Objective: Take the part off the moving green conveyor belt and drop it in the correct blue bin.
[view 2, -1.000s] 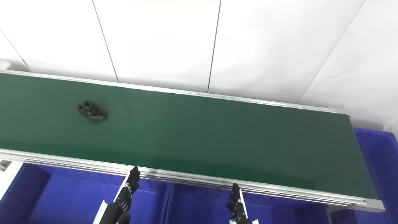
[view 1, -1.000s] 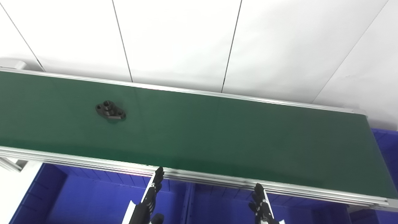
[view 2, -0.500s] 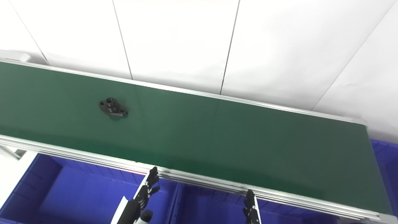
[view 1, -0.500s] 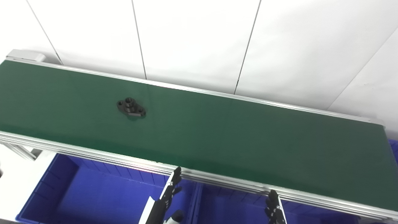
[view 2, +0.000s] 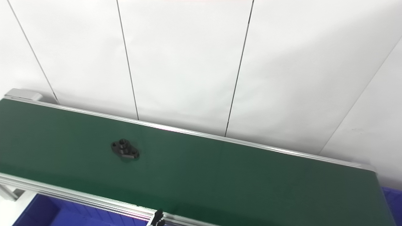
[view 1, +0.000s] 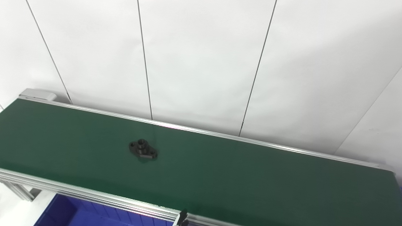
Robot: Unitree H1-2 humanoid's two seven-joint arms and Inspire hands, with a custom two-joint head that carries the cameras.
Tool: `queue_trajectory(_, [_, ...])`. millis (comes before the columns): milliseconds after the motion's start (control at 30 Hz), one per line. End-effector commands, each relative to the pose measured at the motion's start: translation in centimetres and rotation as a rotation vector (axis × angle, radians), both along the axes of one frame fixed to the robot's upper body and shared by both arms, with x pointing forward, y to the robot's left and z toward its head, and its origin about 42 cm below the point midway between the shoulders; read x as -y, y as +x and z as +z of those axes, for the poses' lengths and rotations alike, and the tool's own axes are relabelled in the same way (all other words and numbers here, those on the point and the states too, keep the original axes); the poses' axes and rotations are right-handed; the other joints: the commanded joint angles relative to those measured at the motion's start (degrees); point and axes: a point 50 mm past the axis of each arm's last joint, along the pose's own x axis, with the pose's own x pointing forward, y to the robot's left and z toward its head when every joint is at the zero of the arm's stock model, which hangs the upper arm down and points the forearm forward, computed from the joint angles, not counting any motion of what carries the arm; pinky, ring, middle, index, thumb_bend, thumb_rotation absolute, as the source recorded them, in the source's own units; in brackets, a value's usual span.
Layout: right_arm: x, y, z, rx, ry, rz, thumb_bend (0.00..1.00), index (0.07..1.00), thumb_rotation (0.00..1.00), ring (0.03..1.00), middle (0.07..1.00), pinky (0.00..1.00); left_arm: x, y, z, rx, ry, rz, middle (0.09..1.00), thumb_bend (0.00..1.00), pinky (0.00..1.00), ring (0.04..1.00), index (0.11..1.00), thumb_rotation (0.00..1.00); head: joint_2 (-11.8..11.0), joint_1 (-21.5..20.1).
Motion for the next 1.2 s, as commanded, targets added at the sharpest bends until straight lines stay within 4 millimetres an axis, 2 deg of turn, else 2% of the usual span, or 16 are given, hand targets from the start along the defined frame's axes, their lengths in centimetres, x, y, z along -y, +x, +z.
queue_trajectory(0, [-0.3,0.2,0.7,0.058,-0.004,0.003,0.78,1.0,1.0,1.0,1.0,1.0,-0.1,0.2,0.5,0.053,-0.015,0.018,1.0,0.55,0.85,0.949,1.0,0.99,0.11,0.04])
queue_trajectory(267, [-0.1,-0.2,1.2,0.084,-0.01,0.037,0.74,1.0,1.0,1.0,1.0,1.0,-0.2,-0.1,1.0,0.064,-0.013,0.017,1.0,0.58,0.86,0.938,1.0,0.98,2.14,0.23])
queue_trajectory(367, [0.0,-0.2,2.4,0.127,-0.048,0.029,0.75,1.0,0.96,0.999,1.0,1.0,-0.3,-0.5,1.4,0.062,-0.02,0.015,1.0,0.58,0.87,0.949,1.0,0.97,3.06,0.13])
queue_trajectory(400, [0.1,-0.1,2.9,0.146,-0.068,0.014,0.79,1.0,0.92,0.928,0.98,0.92,-0.3,-0.6,1.5,0.061,-0.019,0.015,1.0,0.6,0.88,0.96,1.0,0.98,3.06,0.13])
queue_trajectory(433, [0.1,0.0,3.7,0.173,-0.094,-0.01,0.8,1.0,0.91,0.904,0.973,0.9,-0.4,-0.9,1.6,0.056,-0.02,0.017,1.0,0.61,0.88,0.964,1.0,0.98,3.62,-0.29])
queue_trajectory(500, [0.3,0.3,5.1,0.232,-0.161,-0.033,0.83,1.0,0.9,0.809,0.919,0.76,-0.7,-1.2,2.0,0.05,-0.021,0.02,1.0,0.64,0.9,0.977,1.0,0.98,4.08,-0.91])
queue_trajectory(567, [0.4,1.0,6.3,0.292,-0.225,-0.033,0.83,1.0,0.9,0.772,0.889,0.69,-0.9,-1.4,2.1,0.05,-0.021,0.018,1.0,0.65,0.91,0.981,1.0,0.97,4.42,-1.63])
queue_trajectory(700, [0.1,3.6,8.9,0.398,-0.281,0.004,0.84,1.0,0.81,0.803,0.899,0.71,-1.2,-1.3,2.3,0.047,-0.029,0.013,1.0,0.68,0.93,0.991,1.0,0.97,4.72,-2.85])
queue_trajectory(833, [-0.8,7.6,11.4,0.477,-0.398,0.069,0.91,1.0,0.8,0.844,0.936,0.72,-1.3,-1.1,2.3,0.046,-0.054,0.006,1.0,0.69,0.95,1.0,1.0,0.96,5.02,-3.39])
queue_trajectory(900, [-1.3,9.1,12.2,0.479,-0.435,0.085,0.94,1.0,0.76,0.833,0.933,0.69,-1.3,-1.0,2.4,0.046,-0.054,0.006,1.0,0.7,0.94,0.997,1.0,0.96,5.12,-3.57])
queue_trajectory(1033, [-2.1,12.5,13.1,0.485,-0.482,0.103,0.94,0.994,0.72,0.841,0.929,0.69,-1.3,-1.0,2.4,0.047,-0.056,-0.002,1.0,0.69,0.94,1.0,1.0,0.97,5.01,-4.06])
queue_trajectory(1167, [-2.6,15.2,13.6,0.481,-0.566,0.098,0.92,0.986,0.75,0.82,0.913,0.66,-1.2,-1.1,2.4,0.049,-0.063,-0.005,1.0,0.69,0.95,1.0,1.0,0.96,4.91,-4.12])
